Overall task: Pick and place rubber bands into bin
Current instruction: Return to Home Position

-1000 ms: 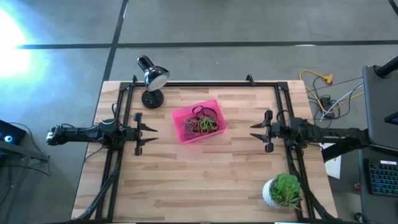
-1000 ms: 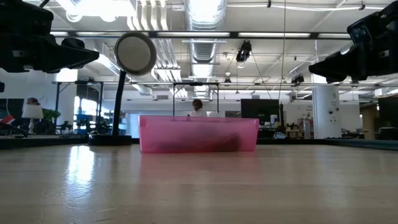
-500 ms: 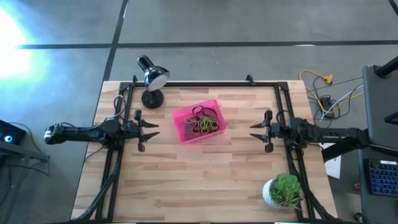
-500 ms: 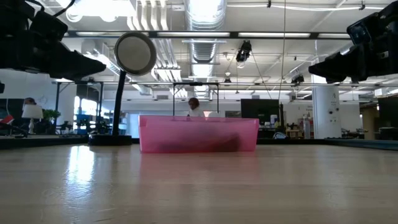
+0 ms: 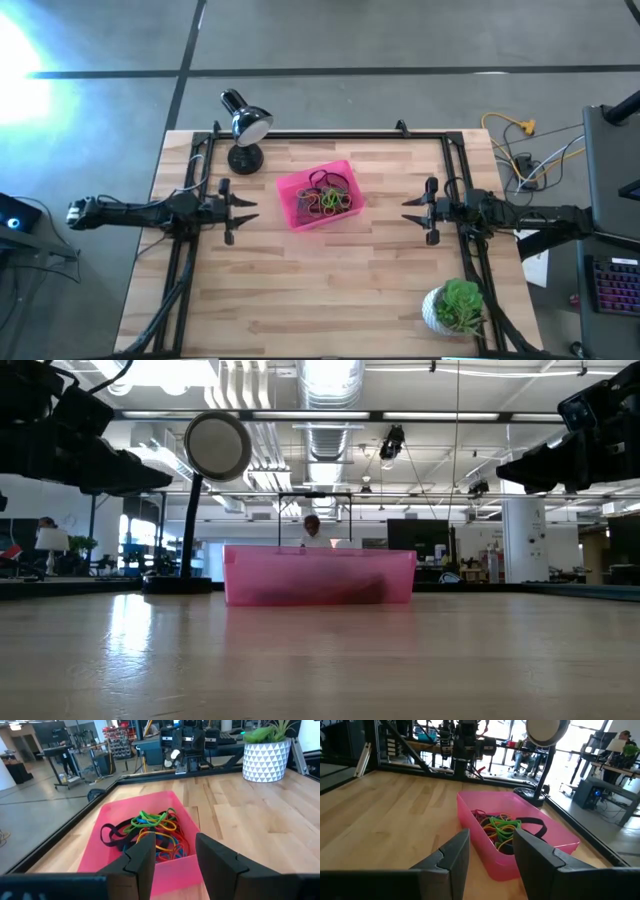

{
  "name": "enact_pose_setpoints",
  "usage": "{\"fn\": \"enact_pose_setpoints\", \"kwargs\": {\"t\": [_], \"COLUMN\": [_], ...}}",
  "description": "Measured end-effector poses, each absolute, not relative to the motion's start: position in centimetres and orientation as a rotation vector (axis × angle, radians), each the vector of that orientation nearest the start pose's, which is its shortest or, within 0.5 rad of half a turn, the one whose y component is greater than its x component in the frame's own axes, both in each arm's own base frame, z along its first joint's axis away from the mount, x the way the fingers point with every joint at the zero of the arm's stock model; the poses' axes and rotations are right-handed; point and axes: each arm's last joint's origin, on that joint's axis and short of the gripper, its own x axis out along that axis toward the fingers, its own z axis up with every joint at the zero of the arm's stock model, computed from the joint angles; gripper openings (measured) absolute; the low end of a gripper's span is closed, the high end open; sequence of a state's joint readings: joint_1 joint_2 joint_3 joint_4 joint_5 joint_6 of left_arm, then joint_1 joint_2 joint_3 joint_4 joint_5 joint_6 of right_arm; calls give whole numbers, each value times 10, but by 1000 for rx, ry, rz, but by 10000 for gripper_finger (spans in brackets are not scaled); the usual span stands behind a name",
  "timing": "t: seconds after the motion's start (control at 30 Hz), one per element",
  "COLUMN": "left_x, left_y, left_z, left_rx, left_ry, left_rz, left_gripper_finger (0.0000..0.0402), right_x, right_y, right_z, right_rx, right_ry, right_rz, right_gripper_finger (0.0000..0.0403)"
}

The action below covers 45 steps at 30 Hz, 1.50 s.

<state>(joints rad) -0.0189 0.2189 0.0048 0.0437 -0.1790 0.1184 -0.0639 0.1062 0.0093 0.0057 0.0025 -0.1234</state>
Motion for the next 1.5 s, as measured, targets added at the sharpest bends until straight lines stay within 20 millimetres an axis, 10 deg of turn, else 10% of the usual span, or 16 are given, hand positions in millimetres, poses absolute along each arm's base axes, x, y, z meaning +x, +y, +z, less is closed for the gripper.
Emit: {"fn": "enact_pose_setpoints", "kwargs": {"t": [1.5], "left_x": [111], "left_y": [3], "left_z": [148], "left_rx": [138], "left_ry": [212], "left_rz": [146], "left_gripper_finger": [125], "right_x": [103], "right_y": [-7], "right_z": [159], "right_rx": [-120], "right_ry": [94], "right_rz": [-60], "right_gripper_finger": [139]}}
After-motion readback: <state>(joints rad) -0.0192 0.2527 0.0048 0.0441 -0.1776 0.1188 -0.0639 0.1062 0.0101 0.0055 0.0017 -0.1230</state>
